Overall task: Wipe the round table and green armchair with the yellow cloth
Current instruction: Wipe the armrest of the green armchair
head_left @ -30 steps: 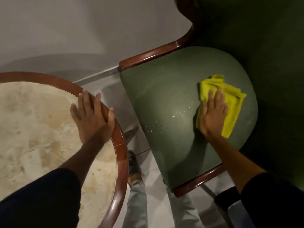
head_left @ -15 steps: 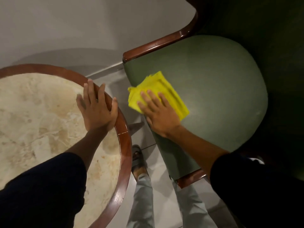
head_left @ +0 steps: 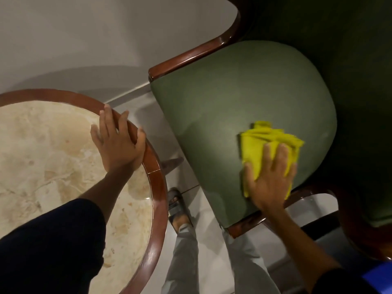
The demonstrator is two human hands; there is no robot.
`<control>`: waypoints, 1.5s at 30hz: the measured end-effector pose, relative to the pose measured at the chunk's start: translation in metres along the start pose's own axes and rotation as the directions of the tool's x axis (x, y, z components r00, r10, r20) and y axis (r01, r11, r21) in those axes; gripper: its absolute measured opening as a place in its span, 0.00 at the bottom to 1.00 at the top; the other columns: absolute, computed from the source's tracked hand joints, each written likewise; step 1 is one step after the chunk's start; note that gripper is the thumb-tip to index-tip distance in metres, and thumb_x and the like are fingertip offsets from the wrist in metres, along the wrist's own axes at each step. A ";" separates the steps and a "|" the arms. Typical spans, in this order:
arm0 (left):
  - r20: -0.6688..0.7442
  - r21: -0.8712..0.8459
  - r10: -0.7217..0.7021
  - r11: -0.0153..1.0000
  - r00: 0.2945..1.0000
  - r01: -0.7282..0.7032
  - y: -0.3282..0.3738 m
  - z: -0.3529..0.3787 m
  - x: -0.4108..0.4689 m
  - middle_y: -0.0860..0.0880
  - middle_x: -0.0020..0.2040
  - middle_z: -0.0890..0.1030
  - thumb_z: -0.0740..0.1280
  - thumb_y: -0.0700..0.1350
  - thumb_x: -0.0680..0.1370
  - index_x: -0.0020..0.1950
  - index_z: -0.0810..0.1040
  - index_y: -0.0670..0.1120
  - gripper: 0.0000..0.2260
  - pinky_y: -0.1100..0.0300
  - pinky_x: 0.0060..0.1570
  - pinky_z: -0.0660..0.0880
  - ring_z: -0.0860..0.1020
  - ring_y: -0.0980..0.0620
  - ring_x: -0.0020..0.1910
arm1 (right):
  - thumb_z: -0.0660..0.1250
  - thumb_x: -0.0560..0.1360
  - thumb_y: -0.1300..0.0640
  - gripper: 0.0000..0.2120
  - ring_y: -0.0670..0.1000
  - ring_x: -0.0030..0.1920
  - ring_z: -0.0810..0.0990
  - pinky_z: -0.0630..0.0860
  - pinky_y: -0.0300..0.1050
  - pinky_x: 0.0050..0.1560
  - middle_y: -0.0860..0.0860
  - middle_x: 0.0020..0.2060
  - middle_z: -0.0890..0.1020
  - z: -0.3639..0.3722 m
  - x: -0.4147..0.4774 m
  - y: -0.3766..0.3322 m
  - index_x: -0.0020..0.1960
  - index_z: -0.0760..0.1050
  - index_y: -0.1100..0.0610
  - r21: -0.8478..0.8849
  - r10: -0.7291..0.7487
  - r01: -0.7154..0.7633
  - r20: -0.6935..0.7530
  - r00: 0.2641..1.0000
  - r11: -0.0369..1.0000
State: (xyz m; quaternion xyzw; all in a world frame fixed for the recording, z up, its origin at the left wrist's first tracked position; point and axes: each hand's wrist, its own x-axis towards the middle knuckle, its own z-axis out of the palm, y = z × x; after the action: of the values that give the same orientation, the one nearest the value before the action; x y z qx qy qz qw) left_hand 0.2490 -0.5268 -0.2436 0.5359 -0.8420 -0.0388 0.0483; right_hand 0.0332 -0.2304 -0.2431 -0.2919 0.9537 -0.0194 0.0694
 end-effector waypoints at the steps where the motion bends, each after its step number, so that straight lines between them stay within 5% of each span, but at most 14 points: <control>1: 0.000 -0.002 0.000 1.000 1.000 0.000 0.000 0.000 0.000 0.43 0.80 0.59 0.55 0.60 0.80 0.73 0.66 0.50 0.24 0.38 0.75 0.55 0.58 0.40 0.79 | 0.53 0.79 0.40 0.32 0.61 0.77 0.55 0.50 0.64 0.75 0.62 0.77 0.59 -0.004 0.012 0.017 0.77 0.57 0.55 0.045 0.156 -0.155 -0.030 0.987 0.987; 4: 0.004 -0.005 -0.002 1.000 1.000 0.002 0.001 -0.002 0.000 0.42 0.80 0.60 0.55 0.60 0.80 0.72 0.66 0.49 0.24 0.38 0.75 0.55 0.58 0.40 0.79 | 0.55 0.81 0.48 0.29 0.64 0.77 0.53 0.52 0.61 0.76 0.65 0.77 0.56 -0.012 0.043 0.048 0.78 0.54 0.61 0.288 0.461 -0.427 -0.060 0.885 0.857; 8: 0.010 0.006 -0.011 1.000 1.000 0.011 0.003 -0.003 0.001 0.43 0.80 0.59 0.55 0.60 0.79 0.72 0.67 0.50 0.24 0.38 0.75 0.55 0.58 0.40 0.79 | 0.56 0.83 0.55 0.26 0.65 0.77 0.55 0.52 0.57 0.76 0.66 0.76 0.57 -0.010 0.037 0.024 0.77 0.56 0.63 0.351 0.542 -0.489 -0.066 0.838 0.799; 10: 0.017 0.003 -0.014 1.000 1.000 0.014 0.004 -0.003 0.001 0.43 0.80 0.59 0.55 0.59 0.79 0.72 0.67 0.50 0.24 0.38 0.76 0.54 0.58 0.41 0.79 | 0.55 0.82 0.54 0.25 0.65 0.76 0.56 0.53 0.61 0.75 0.65 0.76 0.59 -0.007 0.009 -0.008 0.76 0.58 0.62 0.270 0.420 -0.387 -0.077 0.904 0.882; 13: 0.034 0.000 -0.023 1.000 0.999 0.023 0.004 -0.003 0.001 0.44 0.80 0.58 0.55 0.59 0.79 0.72 0.67 0.51 0.24 0.38 0.76 0.53 0.57 0.41 0.80 | 0.54 0.80 0.48 0.27 0.62 0.77 0.56 0.50 0.63 0.75 0.61 0.76 0.60 0.005 -0.042 -0.069 0.77 0.59 0.55 0.099 -0.042 0.040 0.017 0.999 0.994; 16: 0.053 0.005 -0.026 1.000 0.998 0.026 0.000 -0.001 0.001 0.44 0.80 0.58 0.55 0.60 0.79 0.72 0.67 0.51 0.24 0.38 0.76 0.53 0.56 0.42 0.80 | 0.60 0.76 0.51 0.31 0.63 0.77 0.55 0.51 0.65 0.74 0.57 0.77 0.58 0.019 -0.052 -0.113 0.78 0.57 0.50 -0.057 -0.477 0.483 0.100 0.873 0.874; 23: 0.068 -0.035 -0.005 0.999 0.998 0.008 -0.004 0.000 -0.001 0.45 0.81 0.54 0.55 0.59 0.79 0.71 0.67 0.52 0.23 0.38 0.77 0.51 0.53 0.43 0.81 | 0.56 0.78 0.47 0.26 0.61 0.78 0.52 0.49 0.66 0.75 0.55 0.78 0.58 0.005 0.094 -0.173 0.76 0.61 0.46 0.021 -0.723 0.729 0.144 0.675 0.685; 26: 0.076 -0.056 -0.010 0.998 0.997 0.014 -0.004 -0.003 0.000 0.46 0.82 0.54 0.54 0.61 0.80 0.72 0.67 0.52 0.23 0.39 0.77 0.49 0.51 0.43 0.81 | 0.49 0.80 0.43 0.26 0.59 0.79 0.48 0.45 0.64 0.76 0.54 0.79 0.53 -0.004 0.163 -0.187 0.78 0.53 0.43 0.050 -0.598 0.598 0.152 0.787 0.800; 29: 0.106 -0.066 -0.007 0.998 0.994 0.014 0.000 -0.006 0.000 0.46 0.82 0.53 0.55 0.60 0.80 0.72 0.66 0.52 0.23 0.38 0.77 0.49 0.51 0.42 0.81 | 0.48 0.81 0.42 0.26 0.58 0.79 0.48 0.44 0.63 0.76 0.54 0.79 0.53 -0.012 0.211 -0.134 0.78 0.51 0.45 0.084 -0.252 0.244 0.100 0.963 0.966; 31: 0.116 -0.061 -0.006 0.998 0.993 0.013 0.001 -0.007 0.000 0.45 0.82 0.53 0.55 0.60 0.80 0.71 0.67 0.52 0.23 0.37 0.77 0.48 0.51 0.41 0.81 | 0.48 0.81 0.42 0.27 0.58 0.79 0.49 0.45 0.64 0.76 0.55 0.79 0.54 -0.015 0.217 -0.072 0.78 0.52 0.46 0.101 -0.022 0.017 0.053 0.998 0.995; 35: 0.089 -0.067 -0.009 0.998 0.996 0.015 -0.002 -0.005 0.000 0.45 0.81 0.54 0.55 0.60 0.79 0.70 0.68 0.51 0.23 0.38 0.76 0.48 0.52 0.41 0.80 | 0.44 0.81 0.40 0.27 0.58 0.78 0.52 0.49 0.62 0.75 0.55 0.79 0.56 -0.017 0.181 0.010 0.78 0.54 0.46 0.129 0.511 -0.501 -0.048 0.859 0.855; 37: 0.081 -0.076 -0.008 0.997 0.997 0.014 -0.002 -0.004 0.001 0.46 0.81 0.54 0.56 0.60 0.78 0.69 0.68 0.50 0.23 0.37 0.75 0.48 0.53 0.41 0.80 | 0.44 0.81 0.40 0.27 0.58 0.78 0.54 0.50 0.62 0.74 0.55 0.78 0.58 -0.017 0.157 0.012 0.78 0.56 0.47 0.174 0.629 -0.614 -0.046 0.776 0.770; 42: 0.091 -0.065 -0.035 0.997 0.995 0.041 0.001 -0.007 0.003 0.47 0.81 0.54 0.57 0.59 0.77 0.68 0.68 0.51 0.22 0.37 0.75 0.48 0.53 0.41 0.80 | 0.51 0.81 0.43 0.27 0.62 0.77 0.57 0.56 0.69 0.72 0.59 0.77 0.61 -0.006 0.078 -0.021 0.77 0.58 0.53 0.142 0.526 -0.515 -0.059 0.848 0.846; 45: 0.149 -0.066 -0.034 0.997 0.988 0.045 0.008 -0.012 0.004 0.45 0.81 0.54 0.57 0.58 0.77 0.69 0.68 0.50 0.22 0.38 0.76 0.47 0.51 0.41 0.81 | 0.51 0.81 0.42 0.28 0.61 0.78 0.53 0.50 0.68 0.75 0.57 0.78 0.58 -0.005 0.033 -0.045 0.78 0.55 0.52 0.031 -0.031 0.029 0.061 0.998 0.999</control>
State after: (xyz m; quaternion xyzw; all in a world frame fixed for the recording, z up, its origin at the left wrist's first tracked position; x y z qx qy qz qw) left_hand 0.2422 -0.5269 -0.2309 0.5462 -0.8306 -0.1083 0.0034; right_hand 0.0302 -0.2858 -0.2388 -0.3053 0.9463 -0.0258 0.1028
